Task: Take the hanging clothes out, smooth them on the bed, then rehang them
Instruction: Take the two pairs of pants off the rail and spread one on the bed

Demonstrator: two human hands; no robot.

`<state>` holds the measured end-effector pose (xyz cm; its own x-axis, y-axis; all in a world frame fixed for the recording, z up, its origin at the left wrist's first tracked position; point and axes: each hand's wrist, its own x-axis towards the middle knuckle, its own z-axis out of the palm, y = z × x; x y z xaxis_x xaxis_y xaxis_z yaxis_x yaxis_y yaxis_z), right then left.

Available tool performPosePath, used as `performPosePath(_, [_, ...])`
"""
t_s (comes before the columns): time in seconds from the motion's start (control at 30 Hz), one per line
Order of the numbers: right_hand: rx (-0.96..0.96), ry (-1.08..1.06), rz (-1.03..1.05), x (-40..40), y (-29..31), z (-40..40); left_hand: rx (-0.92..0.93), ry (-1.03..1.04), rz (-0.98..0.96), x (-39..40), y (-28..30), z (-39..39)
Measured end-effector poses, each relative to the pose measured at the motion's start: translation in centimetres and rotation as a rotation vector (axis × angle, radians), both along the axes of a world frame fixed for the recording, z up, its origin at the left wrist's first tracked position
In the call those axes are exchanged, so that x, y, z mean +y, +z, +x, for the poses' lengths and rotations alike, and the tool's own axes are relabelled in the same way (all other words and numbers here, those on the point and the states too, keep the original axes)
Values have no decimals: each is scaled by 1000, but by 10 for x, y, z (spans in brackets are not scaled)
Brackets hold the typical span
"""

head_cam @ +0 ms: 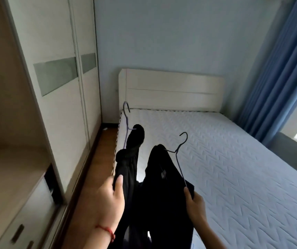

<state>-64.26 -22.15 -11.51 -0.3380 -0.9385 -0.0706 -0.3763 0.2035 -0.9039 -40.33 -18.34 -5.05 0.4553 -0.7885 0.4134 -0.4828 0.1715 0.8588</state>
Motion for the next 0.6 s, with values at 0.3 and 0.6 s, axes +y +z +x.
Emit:
performPosePath(0.3, [93, 131, 405, -46, -93, -104, 41, -88, 219, -26, -60, -137])
performPosePath(0.6, [-31, 125, 258, -101, -55, -125, -59, -141, 210, -59, -48, -157])
